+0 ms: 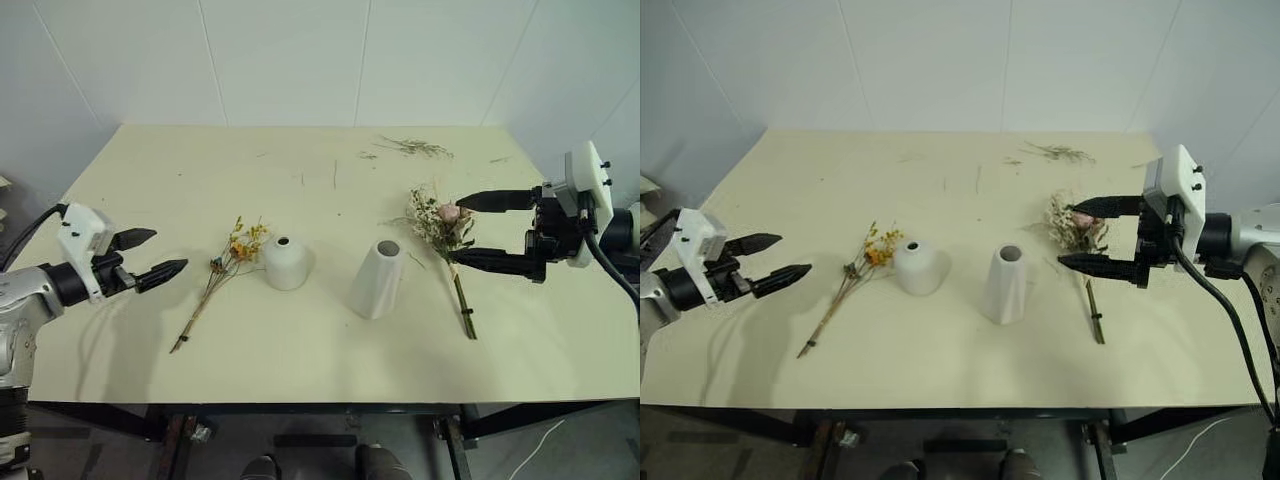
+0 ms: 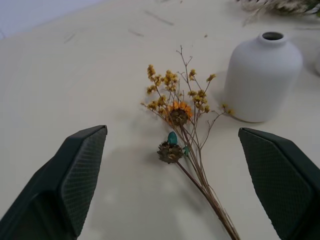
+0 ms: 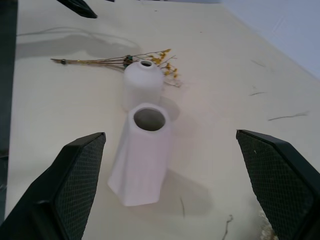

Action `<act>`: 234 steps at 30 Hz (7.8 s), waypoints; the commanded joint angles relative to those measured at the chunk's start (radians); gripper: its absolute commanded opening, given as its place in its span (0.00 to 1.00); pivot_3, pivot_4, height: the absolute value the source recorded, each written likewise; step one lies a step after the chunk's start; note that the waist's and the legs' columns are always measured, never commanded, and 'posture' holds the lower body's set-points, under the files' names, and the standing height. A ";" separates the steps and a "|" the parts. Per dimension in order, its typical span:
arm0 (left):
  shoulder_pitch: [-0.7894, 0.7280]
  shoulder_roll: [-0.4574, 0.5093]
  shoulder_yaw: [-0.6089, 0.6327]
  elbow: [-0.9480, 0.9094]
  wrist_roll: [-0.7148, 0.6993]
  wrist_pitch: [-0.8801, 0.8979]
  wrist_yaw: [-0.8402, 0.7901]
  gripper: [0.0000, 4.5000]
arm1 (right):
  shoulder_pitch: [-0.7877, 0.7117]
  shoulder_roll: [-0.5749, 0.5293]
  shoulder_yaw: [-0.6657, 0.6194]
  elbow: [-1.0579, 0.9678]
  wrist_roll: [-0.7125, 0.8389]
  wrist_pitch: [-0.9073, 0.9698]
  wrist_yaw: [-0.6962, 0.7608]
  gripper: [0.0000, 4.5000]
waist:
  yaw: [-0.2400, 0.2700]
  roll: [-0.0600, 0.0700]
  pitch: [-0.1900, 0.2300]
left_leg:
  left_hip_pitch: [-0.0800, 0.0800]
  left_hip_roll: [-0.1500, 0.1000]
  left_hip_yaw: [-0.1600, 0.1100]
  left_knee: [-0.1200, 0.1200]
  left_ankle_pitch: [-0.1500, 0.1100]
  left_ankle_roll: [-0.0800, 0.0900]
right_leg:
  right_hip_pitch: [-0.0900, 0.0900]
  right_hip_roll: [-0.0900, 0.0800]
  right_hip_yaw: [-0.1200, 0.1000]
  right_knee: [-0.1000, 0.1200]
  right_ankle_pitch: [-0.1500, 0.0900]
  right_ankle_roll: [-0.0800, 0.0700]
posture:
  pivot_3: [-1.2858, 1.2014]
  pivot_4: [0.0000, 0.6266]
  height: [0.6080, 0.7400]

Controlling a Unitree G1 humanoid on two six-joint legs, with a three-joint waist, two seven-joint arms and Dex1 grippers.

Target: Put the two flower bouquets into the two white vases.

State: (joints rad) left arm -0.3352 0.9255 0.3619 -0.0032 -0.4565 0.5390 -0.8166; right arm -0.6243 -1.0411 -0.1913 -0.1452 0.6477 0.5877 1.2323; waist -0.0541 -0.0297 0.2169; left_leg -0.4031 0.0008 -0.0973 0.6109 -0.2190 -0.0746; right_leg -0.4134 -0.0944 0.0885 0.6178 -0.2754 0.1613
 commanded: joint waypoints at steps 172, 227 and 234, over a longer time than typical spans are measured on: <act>-0.609 -0.542 -0.189 0.703 0.012 -0.336 -0.364 0.42 | 0.191 0.040 -0.184 -0.260 0.201 0.049 -0.174 1.00 | 0.027 -0.001 0.001 | -0.003 -0.002 -0.001 0.002 -0.001 0.000 | 0.003 -0.001 0.000 -0.008 0.003 0.005 | 0.52 0.24 1.00; -0.535 -0.243 -0.017 0.537 -0.198 -0.341 -0.722 0.98 | 0.301 0.022 -0.059 -0.155 -0.082 0.167 -0.436 1.00 | 0.023 -0.001 0.001 | -0.002 -0.002 -0.001 0.002 -0.001 0.002 | 0.002 -0.001 0.000 -0.008 0.003 0.004 | 0.52 0.24 1.00; -0.376 -0.086 -0.095 0.358 -0.312 -0.231 -0.798 0.98 | 0.059 0.060 0.166 0.052 -0.205 0.372 -0.531 1.00 | 0.007 -0.001 0.001 | -0.002 -0.001 -0.001 0.000 -0.001 0.002 | 0.002 0.000 0.000 -0.008 0.002 0.002 | 0.52 0.24 1.00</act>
State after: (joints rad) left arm -0.7248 0.8098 0.2837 0.4058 -0.7314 0.3033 -1.5023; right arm -0.5287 -0.9838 -0.0429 -0.1101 0.4695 0.9249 0.7200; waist -0.0472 -0.0304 0.2174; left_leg -0.4049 0.0001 -0.0983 0.6110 -0.2202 -0.0730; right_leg -0.4120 -0.0949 0.0883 0.6102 -0.2733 0.1628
